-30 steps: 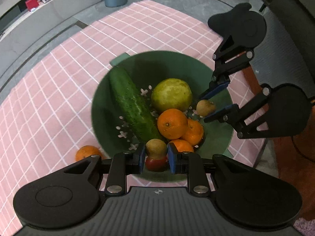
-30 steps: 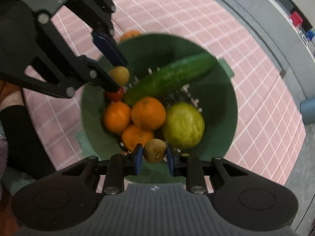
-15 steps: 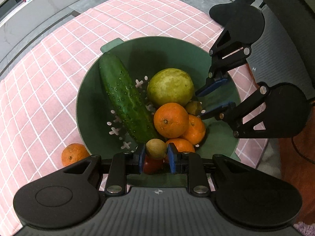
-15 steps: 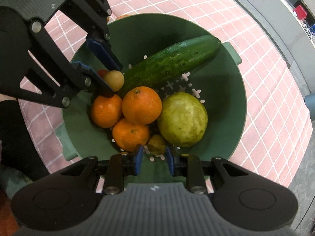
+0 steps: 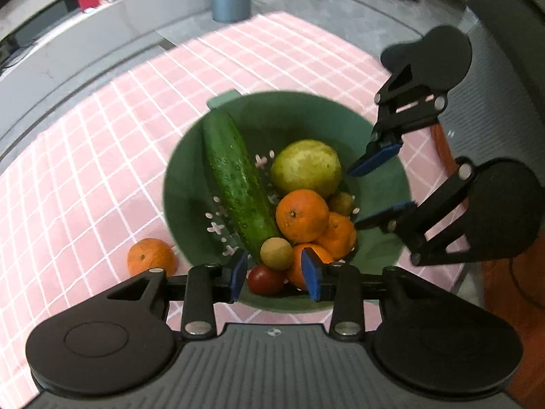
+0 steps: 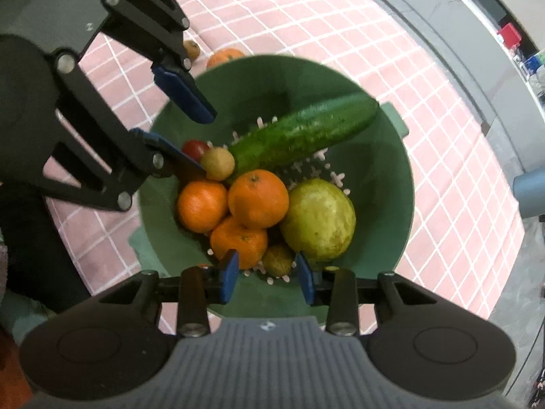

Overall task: Organize fruits
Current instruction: 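Carry both small brown fruits into the green colander and open both tools, then grasp the last small brown fruit with the left tool while the right tool grasps the orange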

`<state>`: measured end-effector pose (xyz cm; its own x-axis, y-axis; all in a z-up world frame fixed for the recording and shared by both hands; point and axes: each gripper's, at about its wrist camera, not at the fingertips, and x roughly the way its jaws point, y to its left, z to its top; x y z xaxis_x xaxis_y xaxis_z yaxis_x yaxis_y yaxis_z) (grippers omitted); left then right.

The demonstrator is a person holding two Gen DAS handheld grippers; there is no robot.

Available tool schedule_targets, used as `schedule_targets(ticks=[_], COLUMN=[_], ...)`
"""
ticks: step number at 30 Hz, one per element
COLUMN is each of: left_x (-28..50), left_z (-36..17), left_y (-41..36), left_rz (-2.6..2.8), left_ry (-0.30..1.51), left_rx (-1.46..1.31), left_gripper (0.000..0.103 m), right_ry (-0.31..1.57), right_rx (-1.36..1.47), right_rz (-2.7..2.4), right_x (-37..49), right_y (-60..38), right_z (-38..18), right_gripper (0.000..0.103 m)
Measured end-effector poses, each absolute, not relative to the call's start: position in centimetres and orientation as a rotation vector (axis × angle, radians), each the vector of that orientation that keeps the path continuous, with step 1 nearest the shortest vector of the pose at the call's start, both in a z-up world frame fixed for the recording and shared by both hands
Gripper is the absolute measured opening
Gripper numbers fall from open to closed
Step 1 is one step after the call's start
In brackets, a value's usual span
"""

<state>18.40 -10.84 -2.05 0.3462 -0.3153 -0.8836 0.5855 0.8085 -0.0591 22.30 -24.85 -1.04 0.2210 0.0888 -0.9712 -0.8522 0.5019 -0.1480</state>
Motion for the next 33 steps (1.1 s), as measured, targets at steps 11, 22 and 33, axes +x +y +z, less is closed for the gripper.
schedule_targets(ticks=[11, 22, 33], left_x=[15.8, 15.2, 14.5], left_z=[0.5, -0.5, -3.1], left_y=[-6.2, 0.0, 5.4], left_rz=[-0.492, -0.441, -0.431], left_ry=[0.976, 0.984, 0.976], left_rx=[0.201, 0.132, 0.067], left_gripper=[0.044, 0.044, 0.044], right_ry=[1.041, 0.922, 0.886], right_rx=[-0.788, -0.71, -0.815], right_rz=[0.735, 0.826, 0.916], right_x=[19.6, 19.0, 19.6], right_y=[-22.3, -17.1, -11.8], right_z=[2.4, 4.0, 1.6], right_gripper=[0.042, 0.043, 0.044])
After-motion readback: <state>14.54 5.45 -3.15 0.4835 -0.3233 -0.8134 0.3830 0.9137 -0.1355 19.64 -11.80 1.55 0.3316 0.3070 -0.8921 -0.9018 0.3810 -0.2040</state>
